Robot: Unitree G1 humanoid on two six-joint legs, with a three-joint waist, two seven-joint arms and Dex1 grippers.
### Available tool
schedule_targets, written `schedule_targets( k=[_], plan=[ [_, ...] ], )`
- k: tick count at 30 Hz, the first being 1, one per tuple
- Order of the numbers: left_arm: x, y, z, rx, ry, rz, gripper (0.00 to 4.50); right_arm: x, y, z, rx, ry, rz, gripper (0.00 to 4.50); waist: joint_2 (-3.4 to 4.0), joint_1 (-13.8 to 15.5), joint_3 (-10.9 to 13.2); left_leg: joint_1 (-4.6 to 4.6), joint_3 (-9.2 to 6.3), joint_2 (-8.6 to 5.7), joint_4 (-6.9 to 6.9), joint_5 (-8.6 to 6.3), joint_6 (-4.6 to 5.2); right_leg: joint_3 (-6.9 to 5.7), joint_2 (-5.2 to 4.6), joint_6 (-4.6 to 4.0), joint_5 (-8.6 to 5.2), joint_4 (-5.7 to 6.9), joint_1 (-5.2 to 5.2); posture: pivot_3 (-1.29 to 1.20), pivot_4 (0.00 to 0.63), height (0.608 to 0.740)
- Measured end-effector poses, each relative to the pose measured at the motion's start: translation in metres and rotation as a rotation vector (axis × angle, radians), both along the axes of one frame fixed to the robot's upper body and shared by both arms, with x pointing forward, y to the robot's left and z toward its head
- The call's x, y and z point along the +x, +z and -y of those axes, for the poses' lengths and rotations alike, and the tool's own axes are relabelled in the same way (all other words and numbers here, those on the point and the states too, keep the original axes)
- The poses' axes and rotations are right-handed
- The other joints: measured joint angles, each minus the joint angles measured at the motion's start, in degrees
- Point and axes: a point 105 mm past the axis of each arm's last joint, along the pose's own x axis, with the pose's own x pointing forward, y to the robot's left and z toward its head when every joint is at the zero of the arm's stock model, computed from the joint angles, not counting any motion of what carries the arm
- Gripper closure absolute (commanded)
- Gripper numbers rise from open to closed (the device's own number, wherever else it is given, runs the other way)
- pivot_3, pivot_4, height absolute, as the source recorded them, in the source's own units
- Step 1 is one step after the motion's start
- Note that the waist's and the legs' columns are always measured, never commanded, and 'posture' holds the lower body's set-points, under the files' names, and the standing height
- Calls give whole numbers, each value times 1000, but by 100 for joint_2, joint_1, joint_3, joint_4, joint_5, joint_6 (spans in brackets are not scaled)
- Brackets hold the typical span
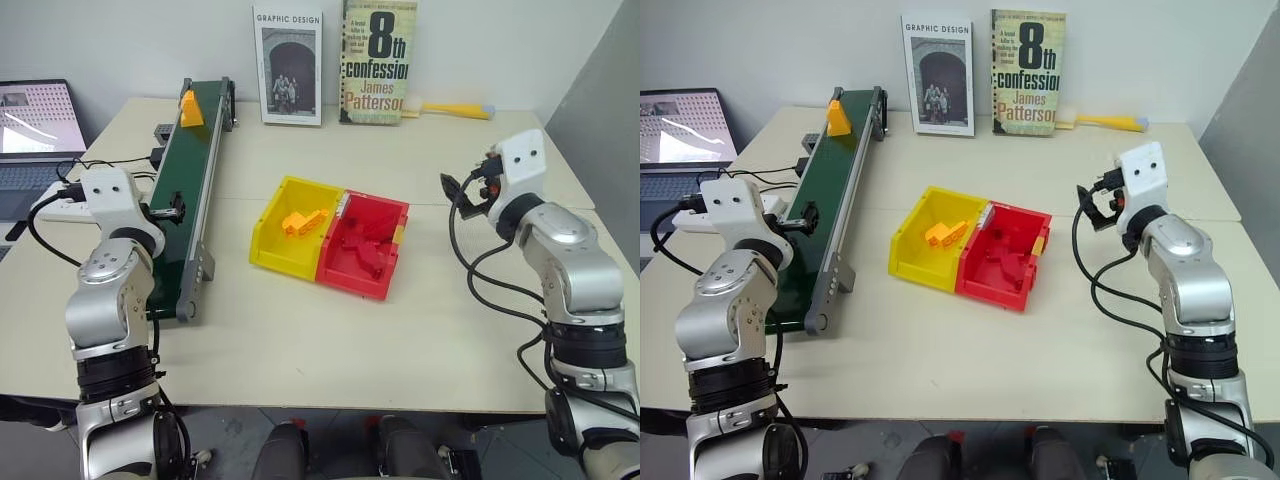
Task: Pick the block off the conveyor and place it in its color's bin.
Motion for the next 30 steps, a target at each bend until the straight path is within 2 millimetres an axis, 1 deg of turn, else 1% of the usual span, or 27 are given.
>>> schedule_targets(
  k=[4,5,8,12,17,20,24,30],
  plan=[
    [2,4,1,0,-4,15,40,-9,15,-28,32,226,-17,0,0,-1,0,0,-2,0,0,0,0,-2,0,0,0,0,1,0,150,740],
    [3,5,1,-1,-4,21,40,-13,20,-37,29,306,-25,0,0,0,0,0,-3,-1,0,0,1,-3,0,0,0,-1,0,0,150,740],
    [6,10,2,-4,-8,35,40,-27,30,-56,7,483,-40,0,0,2,0,-1,-8,-1,0,-1,1,-7,0,0,0,-5,2,0,150,740],
    [9,9,1,-11,-7,36,40,-42,33,-73,-25,644,-69,0,0,2,0,-2,-10,0,0,-1,1,-8,-1,0,0,-7,3,0,150,740],
    [12,2,-2,-9,4,3,40,-54,31,-86,-38,747,-96,0,0,3,0,-2,-11,0,0,-1,1,-9,-3,0,0,-6,3,0,150,740],
    [14,3,0,-6,-3,0,40,-60,31,-91,-48,783,-97,0,0,3,0,-3,-14,0,0,-1,1,-10,-6,0,0,-6,3,0,150,740],
    [15,7,1,-4,-7,10,40,-64,31,-91,-52,801,-107,0,0,4,0,-3,-13,0,0,0,1,-10,-8,0,0,-7,3,0,150,740],
    [21,4,2,-19,-14,-10,40,-71,34,-94,-65,822,-104,0,0,4,0,-3,-14,-1,1,0,1,-11,-8,0,0,-6,3,0,150,740]
  ],
)
